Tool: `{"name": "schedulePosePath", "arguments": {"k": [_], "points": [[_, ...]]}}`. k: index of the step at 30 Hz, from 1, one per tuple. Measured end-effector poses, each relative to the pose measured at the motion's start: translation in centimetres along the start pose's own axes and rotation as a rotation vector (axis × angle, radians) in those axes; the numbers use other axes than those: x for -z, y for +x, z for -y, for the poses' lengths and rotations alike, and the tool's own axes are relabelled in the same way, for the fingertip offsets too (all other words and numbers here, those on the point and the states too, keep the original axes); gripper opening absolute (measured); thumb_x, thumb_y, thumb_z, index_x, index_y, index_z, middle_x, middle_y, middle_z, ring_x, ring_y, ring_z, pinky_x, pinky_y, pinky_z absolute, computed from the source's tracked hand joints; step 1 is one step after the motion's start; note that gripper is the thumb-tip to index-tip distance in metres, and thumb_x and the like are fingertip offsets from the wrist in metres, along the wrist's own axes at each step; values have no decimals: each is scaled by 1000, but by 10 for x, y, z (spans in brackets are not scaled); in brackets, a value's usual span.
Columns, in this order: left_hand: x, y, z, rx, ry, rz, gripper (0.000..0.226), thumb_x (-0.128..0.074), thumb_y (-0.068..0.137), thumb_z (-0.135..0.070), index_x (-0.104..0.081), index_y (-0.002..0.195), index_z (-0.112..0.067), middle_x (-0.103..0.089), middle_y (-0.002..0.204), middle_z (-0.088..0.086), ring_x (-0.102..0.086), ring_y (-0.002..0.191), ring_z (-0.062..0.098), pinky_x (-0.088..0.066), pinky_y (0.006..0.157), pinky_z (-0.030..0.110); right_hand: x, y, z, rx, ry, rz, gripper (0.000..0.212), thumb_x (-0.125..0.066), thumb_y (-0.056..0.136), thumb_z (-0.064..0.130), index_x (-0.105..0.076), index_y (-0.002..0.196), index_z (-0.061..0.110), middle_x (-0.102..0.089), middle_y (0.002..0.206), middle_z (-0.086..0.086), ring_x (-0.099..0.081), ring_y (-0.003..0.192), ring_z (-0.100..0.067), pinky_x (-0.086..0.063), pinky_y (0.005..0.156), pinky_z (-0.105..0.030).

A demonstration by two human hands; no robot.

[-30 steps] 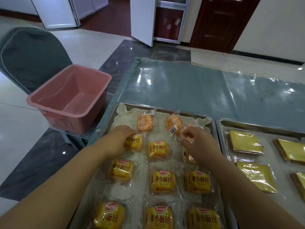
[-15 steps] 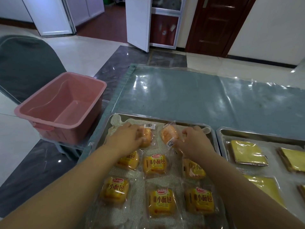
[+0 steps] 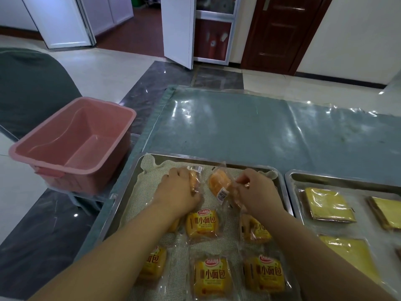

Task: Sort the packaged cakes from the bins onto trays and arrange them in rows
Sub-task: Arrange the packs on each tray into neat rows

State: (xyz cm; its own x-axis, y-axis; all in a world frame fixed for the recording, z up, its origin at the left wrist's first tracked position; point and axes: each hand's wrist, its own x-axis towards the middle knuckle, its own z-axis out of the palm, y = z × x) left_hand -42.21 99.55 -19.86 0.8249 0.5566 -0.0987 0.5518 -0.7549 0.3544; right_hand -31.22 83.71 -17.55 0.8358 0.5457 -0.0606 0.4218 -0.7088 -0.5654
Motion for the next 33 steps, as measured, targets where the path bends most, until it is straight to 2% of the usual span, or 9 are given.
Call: {"name": "schedulePosePath", "arguments": {"k": [5,9,13,15,19,23,27,30,33], "points": [[20,-4,16,42,-405,-222,34,-53,90,-45,-52,115,-22,-47,118,-6,-53,92,8,-43,71,21,7,-2,5,-5,164,-80,4,-57,94,21,-57,92,25,-56,84,16,-54,76,-1,-42,61,-15],[40,2,32,195,-873,-246,14,-49,94,-35,-56,98,-23,-63,98,-2,-63,81,14,-52,62,31,14,-4,15,28,259,-146,4,-59,92,25,-57,89,25,-59,81,15,-55,73,1,-38,58,-13],[45,6,48,211,-778,-157,31,-43,96,-46,-54,106,-20,-67,90,5,-68,64,22,-46,44,25,13,2,28,17,254,-97,3,-58,93,28,-59,92,25,-60,86,9,-53,76,-1,-39,59,-14],[40,8,54,199,-666,-90,32,-40,96,-48,-52,105,-20,-67,90,7,-69,62,22,-51,48,30,10,8,35,35,206,-39,10,-58,92,33,-62,95,24,-61,83,11,-55,74,-1,-38,58,-15],[31,10,60,260,-467,-20,35,-43,96,-45,-49,119,-19,-64,102,8,-65,86,25,-56,77,43,2,21,44,53,168,154,24,-58,92,36,-66,105,18,-63,84,9,-58,75,-4,-43,60,-18],[28,10,65,174,-256,-98,44,-48,96,-37,-43,134,-16,-59,122,10,-59,106,26,-49,89,41,-5,25,37,79,71,208,30,-57,93,33,-62,117,16,-65,103,2,-56,87,-8,-44,72,-20],[24,13,73,139,-258,-75,53,-54,92,-40,-41,138,-18,-44,141,9,-48,123,26,-41,101,40,-14,25,30,71,-106,232,44,-64,88,34,-53,130,23,-54,130,0,-53,108,-15,-46,88,-29],[24,11,73,116,-292,-71,55,-61,89,-37,-43,138,-19,-43,141,8,-45,125,24,-37,102,36,-18,23,31,70,-174,291,60,-69,84,33,-44,137,21,-44,139,-2,-44,124,-21,-40,101,-35],[25,8,72,73,-340,-128,45,-63,88,-29,-51,131,-20,-48,135,4,-49,118,19,-36,95,27,-25,25,32,37,-151,328,65,-71,82,33,-38,136,17,-53,130,-4,-53,114,-22,-47,91,-34]]}}
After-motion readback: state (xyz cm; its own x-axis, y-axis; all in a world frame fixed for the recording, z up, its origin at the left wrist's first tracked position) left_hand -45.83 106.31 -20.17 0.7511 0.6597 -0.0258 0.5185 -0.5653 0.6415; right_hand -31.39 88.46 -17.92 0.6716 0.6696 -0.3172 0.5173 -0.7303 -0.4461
